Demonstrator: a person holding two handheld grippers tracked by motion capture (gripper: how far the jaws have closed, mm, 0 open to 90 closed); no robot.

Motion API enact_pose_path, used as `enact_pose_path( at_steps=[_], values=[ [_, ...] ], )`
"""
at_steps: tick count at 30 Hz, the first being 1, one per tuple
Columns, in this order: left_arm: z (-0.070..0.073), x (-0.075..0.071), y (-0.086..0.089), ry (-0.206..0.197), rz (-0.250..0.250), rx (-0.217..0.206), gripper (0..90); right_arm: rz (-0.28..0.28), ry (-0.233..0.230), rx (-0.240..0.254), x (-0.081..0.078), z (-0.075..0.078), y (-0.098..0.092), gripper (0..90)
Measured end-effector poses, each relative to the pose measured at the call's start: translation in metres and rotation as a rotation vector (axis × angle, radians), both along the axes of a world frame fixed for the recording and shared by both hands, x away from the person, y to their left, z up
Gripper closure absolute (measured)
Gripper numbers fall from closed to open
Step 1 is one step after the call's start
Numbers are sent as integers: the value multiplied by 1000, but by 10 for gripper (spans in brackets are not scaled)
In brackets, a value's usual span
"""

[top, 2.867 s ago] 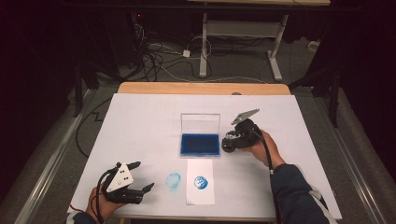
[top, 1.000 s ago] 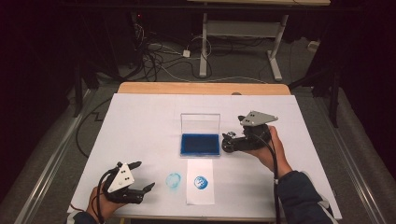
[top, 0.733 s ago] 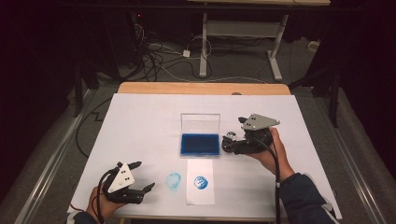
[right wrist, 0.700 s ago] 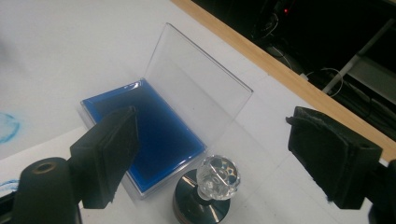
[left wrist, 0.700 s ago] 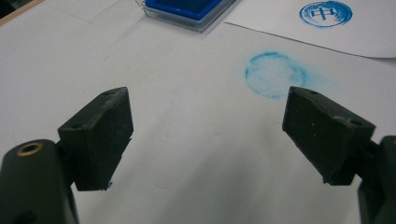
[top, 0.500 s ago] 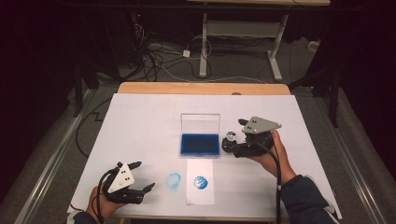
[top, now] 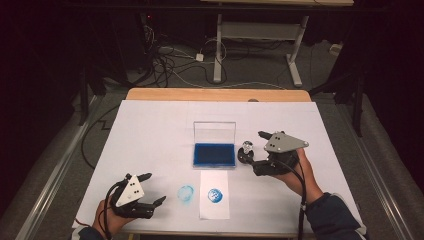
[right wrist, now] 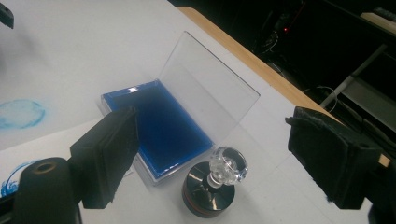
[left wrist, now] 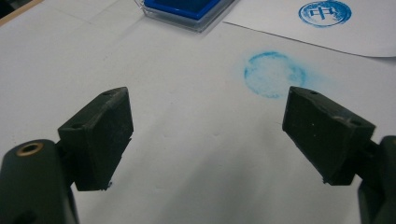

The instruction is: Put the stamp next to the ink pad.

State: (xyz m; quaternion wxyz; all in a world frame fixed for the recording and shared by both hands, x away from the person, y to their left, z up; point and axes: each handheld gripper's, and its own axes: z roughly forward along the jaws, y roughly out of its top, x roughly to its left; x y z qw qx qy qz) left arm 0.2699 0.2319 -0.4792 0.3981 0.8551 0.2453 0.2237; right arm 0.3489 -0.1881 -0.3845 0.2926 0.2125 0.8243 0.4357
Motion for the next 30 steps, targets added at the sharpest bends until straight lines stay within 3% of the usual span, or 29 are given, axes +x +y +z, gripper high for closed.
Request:
enact_pose_path(
  at_steps=[14, 24, 30],
  values=[
    [0, 0, -1, 3, 1, 8, 154, 10, -29, -9, -16, -2, -12, 161],
    [-1, 1, -2, 5, -2, 8, 154, 14, -55, -29, -27, -13, -17, 160],
    [-1, 1, -2, 6, -2, 8, 155, 17, -62, -10, -33, -19, -24, 156]
  ],
)
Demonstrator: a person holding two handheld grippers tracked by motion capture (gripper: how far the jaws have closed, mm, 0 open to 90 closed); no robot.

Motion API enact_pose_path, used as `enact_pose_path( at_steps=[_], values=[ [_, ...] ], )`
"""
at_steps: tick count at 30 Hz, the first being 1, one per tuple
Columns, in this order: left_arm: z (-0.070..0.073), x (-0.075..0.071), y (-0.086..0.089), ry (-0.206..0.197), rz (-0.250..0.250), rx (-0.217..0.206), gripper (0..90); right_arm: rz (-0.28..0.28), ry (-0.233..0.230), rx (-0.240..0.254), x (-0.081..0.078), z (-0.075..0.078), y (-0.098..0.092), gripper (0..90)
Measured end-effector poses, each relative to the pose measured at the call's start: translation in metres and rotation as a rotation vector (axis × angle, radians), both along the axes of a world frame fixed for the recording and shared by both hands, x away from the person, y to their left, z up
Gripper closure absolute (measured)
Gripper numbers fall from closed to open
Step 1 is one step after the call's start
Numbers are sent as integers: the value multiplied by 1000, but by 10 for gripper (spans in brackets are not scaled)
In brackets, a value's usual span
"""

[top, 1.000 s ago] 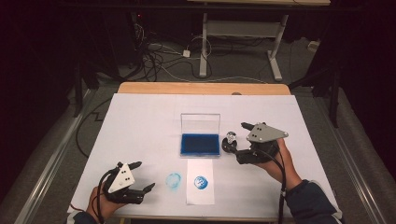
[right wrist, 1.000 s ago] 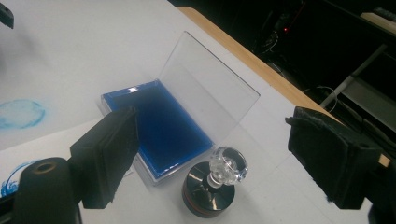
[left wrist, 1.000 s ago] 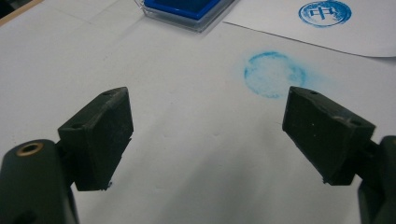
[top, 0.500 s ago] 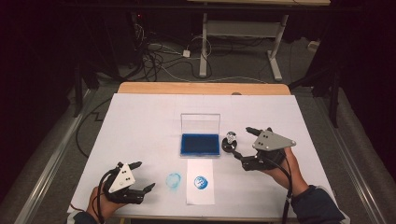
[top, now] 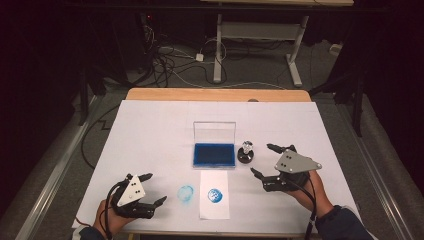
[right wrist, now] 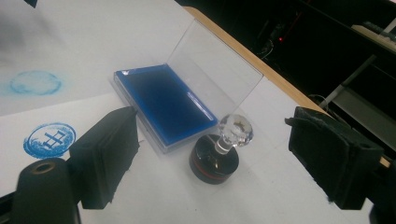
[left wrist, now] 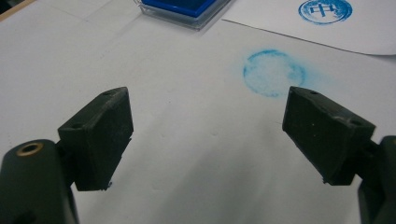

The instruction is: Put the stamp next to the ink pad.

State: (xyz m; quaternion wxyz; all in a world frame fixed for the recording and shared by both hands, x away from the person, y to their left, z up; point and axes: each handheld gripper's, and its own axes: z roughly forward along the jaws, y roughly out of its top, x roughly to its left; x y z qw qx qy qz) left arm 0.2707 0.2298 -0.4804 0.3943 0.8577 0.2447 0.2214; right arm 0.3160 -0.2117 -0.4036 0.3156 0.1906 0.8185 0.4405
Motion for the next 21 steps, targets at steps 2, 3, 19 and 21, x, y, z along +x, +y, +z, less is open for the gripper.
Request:
enact_pose_path(
  at_steps=[2, 3, 19, 21],
  values=[
    [0, 0, 0, 1, -1, 0, 154, -4, -1, 6, -2, -3, -3, 157],
    [0, 0, 0, 0, -2, 1, 154, -5, 0, 7, -3, -4, -4, 157],
    [0, 1, -2, -1, -5, 4, 154, -23, 9, 27, -20, -25, -33, 163],
    [0, 1, -2, 0, -4, 2, 154, -24, 7, 30, -22, -28, -36, 163]
  ],
)
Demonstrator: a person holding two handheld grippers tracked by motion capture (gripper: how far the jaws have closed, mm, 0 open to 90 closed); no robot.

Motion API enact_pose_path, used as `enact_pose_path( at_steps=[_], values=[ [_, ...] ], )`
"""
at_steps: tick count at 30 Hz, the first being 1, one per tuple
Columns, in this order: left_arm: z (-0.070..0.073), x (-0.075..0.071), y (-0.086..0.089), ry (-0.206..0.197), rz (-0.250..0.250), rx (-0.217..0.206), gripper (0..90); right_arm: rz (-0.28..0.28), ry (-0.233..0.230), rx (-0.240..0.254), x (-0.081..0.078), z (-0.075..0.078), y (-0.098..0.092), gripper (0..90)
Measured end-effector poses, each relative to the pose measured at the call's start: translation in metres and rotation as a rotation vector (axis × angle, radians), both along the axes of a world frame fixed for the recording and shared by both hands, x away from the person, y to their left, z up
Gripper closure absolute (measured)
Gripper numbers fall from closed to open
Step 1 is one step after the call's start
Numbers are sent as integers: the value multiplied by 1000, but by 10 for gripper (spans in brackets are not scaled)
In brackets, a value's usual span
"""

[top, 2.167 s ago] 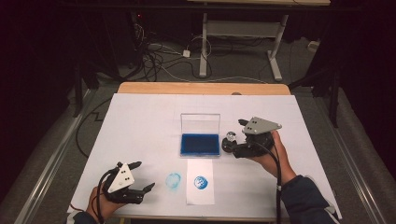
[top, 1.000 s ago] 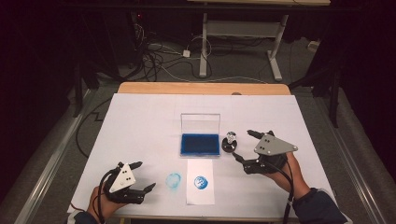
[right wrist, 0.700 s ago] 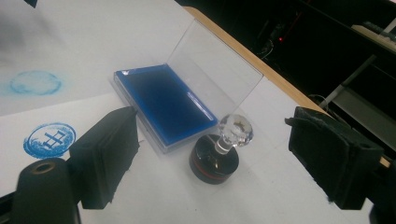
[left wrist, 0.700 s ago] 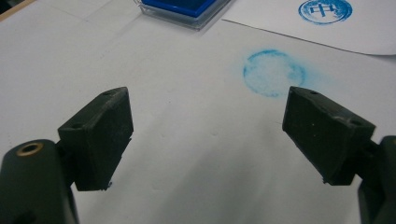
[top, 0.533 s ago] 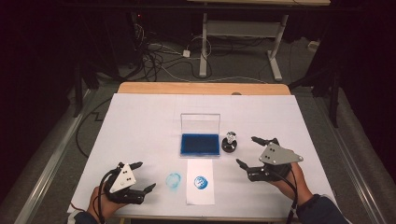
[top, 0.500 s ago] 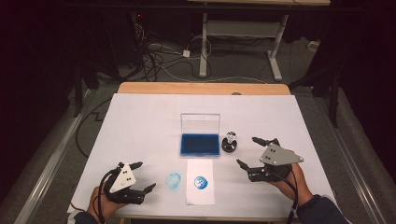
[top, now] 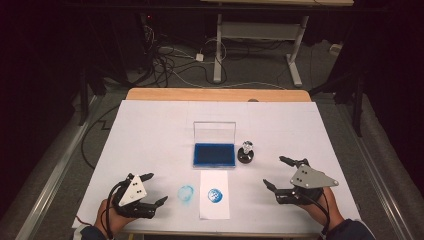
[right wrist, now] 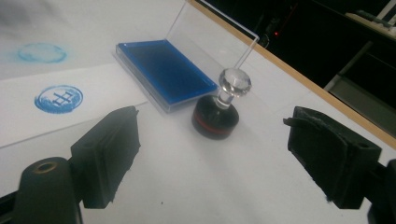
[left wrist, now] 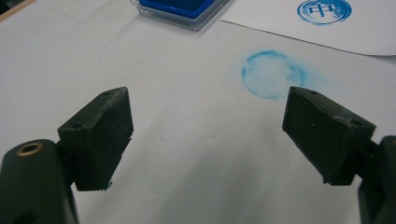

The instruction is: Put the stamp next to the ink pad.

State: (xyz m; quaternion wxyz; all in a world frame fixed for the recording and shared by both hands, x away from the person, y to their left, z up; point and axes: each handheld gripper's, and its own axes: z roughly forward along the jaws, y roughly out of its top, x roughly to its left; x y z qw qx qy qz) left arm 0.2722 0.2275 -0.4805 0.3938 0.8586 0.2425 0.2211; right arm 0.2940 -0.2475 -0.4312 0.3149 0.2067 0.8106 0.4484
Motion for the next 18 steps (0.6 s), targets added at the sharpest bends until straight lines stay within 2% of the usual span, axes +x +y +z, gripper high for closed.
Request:
enact_pose_path(
  at_steps=[5, 9, 18],
  values=[
    [0, 1, 0, -2, 2, 0, 153, -13, -14, -6, -6, -10, -9, 164],
    [1, 3, 0, -3, 4, 1, 152, -32, -4, -21, -10, -19, -16, 166],
    [1, 2, -3, -10, 0, 20, 151, -48, 42, -5, -22, -31, -28, 166]
  ],
)
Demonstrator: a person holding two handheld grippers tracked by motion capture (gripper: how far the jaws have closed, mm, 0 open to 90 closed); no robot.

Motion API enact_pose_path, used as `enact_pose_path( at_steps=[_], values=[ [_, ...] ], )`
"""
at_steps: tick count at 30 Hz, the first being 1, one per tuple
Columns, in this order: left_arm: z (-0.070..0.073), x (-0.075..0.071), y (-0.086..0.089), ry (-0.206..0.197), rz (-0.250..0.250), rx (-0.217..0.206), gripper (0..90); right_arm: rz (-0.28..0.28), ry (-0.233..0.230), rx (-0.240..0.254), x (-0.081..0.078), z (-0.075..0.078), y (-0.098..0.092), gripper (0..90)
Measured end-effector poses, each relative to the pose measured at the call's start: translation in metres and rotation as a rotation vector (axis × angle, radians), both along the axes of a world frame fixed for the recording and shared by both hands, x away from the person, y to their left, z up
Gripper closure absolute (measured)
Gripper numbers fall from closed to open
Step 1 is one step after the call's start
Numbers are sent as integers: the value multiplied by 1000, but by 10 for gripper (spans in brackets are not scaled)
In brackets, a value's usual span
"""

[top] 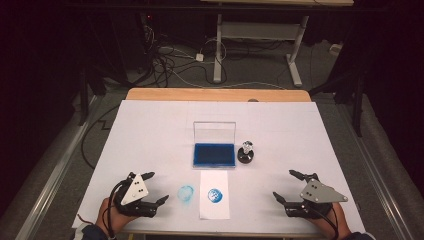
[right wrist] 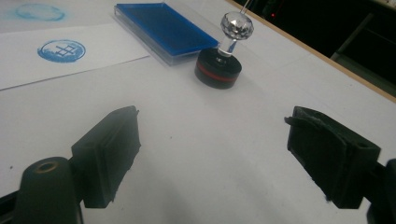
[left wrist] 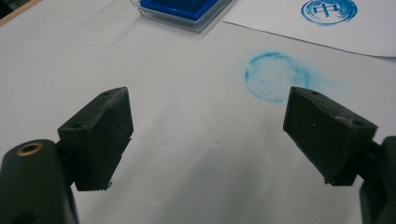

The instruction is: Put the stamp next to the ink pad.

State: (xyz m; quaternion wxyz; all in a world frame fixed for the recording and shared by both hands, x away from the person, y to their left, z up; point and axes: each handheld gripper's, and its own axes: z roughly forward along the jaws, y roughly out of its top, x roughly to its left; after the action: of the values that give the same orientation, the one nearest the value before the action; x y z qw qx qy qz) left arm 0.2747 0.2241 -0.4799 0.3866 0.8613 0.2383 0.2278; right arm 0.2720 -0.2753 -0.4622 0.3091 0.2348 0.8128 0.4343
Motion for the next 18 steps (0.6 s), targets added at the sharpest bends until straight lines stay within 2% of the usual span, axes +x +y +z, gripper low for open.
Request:
enact_pose_path(
  at_steps=[9, 18],
  values=[
    [1, -2, -4, -8, -9, 11, 151, 16, -1, 1, -7, -2, -1, 166],
    [0, -2, -4, -5, -18, 14, 151, 22, -35, -5, -11, 1, 1, 167]
  ],
)
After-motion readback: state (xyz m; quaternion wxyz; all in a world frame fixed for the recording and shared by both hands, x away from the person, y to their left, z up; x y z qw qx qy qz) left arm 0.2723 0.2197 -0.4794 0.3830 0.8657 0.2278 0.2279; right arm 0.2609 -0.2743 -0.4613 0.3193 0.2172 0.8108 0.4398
